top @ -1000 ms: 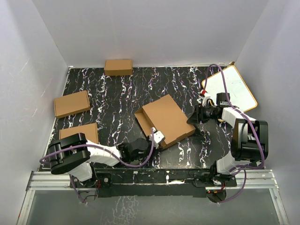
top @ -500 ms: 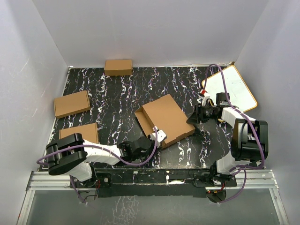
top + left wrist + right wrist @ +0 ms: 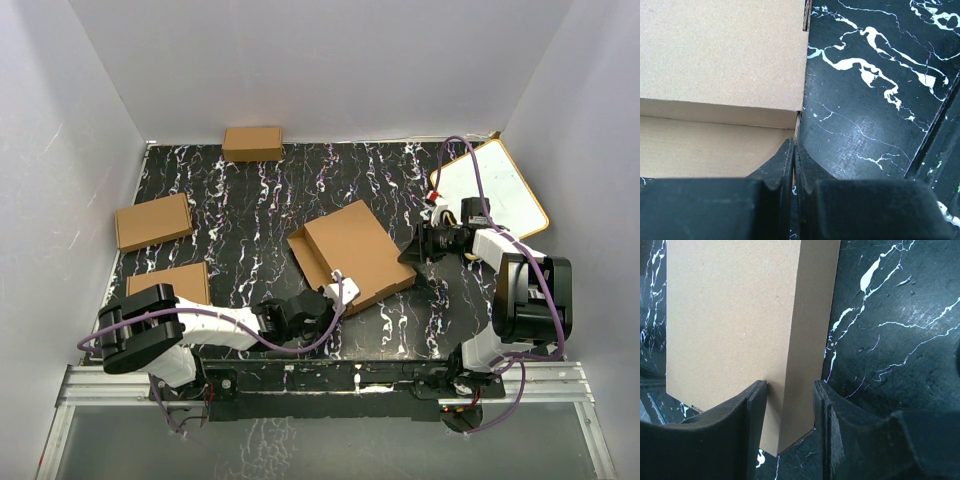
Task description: Fold the paper box
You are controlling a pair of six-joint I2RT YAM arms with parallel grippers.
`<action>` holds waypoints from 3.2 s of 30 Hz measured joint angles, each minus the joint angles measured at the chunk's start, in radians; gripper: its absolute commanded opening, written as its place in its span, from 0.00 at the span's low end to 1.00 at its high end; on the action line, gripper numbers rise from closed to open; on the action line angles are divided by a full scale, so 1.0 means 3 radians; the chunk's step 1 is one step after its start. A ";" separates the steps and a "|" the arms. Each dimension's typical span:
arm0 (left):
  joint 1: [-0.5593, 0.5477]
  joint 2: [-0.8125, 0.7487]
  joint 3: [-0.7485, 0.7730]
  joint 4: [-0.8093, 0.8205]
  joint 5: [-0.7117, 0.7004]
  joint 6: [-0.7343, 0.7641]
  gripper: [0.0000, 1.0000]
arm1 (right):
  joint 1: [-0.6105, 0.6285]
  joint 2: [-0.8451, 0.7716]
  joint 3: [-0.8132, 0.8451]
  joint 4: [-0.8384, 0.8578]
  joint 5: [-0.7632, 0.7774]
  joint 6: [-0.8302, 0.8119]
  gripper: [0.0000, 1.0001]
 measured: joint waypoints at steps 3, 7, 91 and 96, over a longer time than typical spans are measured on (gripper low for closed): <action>-0.0003 0.0000 0.0037 -0.0051 -0.0003 0.0043 0.00 | 0.0005 0.0000 0.0001 0.0001 0.0001 -0.0008 0.44; -0.0006 0.0000 0.0088 -0.0114 -0.0019 0.0093 0.00 | 0.0011 0.0000 0.0019 0.0000 0.0020 -0.0023 0.44; -0.0020 -0.0099 0.0258 -0.0673 -0.0153 0.0142 0.00 | 0.0175 0.0047 0.0064 0.0075 0.0066 -0.0061 0.43; -0.0020 -0.0074 0.0365 -0.0846 -0.0163 0.0131 0.00 | 0.0179 0.0048 0.0066 0.0076 0.0065 -0.0070 0.43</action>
